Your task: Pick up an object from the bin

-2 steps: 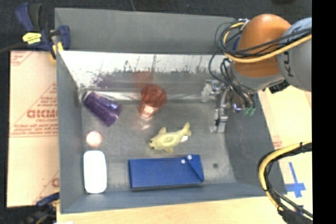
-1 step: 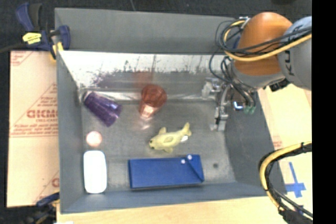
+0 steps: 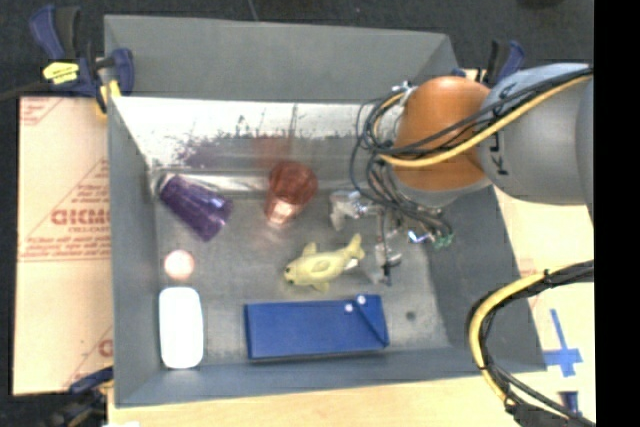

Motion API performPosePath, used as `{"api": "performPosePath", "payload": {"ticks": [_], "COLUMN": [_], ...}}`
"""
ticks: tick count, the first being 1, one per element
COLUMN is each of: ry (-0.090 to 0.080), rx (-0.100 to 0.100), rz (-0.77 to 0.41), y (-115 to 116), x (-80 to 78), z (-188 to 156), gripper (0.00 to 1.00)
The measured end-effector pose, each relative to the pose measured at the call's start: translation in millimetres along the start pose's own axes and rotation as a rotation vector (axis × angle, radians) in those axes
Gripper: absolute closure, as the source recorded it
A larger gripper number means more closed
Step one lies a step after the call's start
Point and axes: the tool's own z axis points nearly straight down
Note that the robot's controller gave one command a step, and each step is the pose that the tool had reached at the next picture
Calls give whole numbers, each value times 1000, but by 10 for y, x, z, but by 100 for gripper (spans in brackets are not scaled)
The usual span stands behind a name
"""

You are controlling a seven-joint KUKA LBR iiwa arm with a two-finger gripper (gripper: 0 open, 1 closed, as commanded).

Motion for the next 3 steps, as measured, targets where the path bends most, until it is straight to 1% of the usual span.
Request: {"api": "performPosePath", "payload": {"ticks": [1,2,3], "ry": [-1,1,-7], "rx": [0,-1,1], "rz": [82,-67,-27], "y": [359,682,676], "x": [-99,-110,-74], "z": [-422,-355,65], "gripper": [0,0,0]}}
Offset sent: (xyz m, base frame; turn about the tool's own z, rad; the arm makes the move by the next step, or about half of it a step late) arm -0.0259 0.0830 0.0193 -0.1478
